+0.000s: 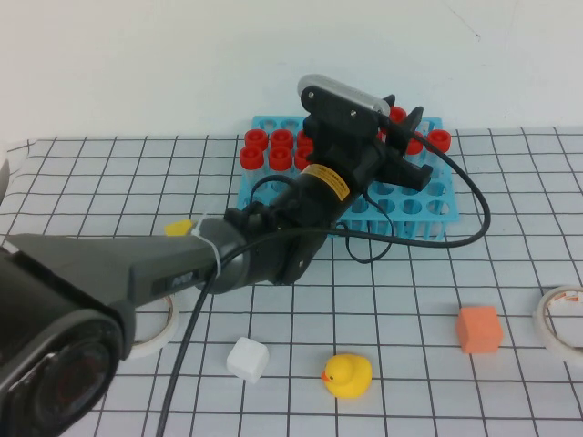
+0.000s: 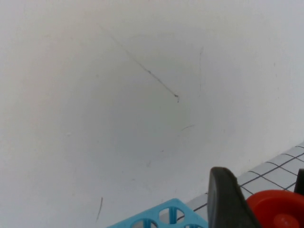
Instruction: Place the test tubes
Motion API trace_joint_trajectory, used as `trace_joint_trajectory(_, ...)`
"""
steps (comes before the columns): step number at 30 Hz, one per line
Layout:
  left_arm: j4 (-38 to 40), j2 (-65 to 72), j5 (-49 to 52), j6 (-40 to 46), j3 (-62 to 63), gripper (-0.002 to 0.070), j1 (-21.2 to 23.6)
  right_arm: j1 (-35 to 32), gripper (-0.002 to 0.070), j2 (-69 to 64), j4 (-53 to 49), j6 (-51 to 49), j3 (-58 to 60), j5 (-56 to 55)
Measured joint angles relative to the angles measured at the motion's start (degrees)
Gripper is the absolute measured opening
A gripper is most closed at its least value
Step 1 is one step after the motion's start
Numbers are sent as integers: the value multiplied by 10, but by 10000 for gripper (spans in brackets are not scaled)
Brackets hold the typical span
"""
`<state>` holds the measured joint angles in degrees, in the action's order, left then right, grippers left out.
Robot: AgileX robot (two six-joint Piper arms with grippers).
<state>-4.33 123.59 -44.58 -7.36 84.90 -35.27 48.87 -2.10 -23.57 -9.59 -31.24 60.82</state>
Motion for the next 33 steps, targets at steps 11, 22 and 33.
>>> trace_joint_trajectory(11,82,29,-1,2,9,250,2,0,-1,0,0,0,0,0)
trace_joint_trajectory(22,67,55,5,15,32,250,5,0,-1,0,0,0,0,0)
trace_joint_trajectory(33,38,56,57,34,44,250,5,0,-1,0,0,0,0,0)
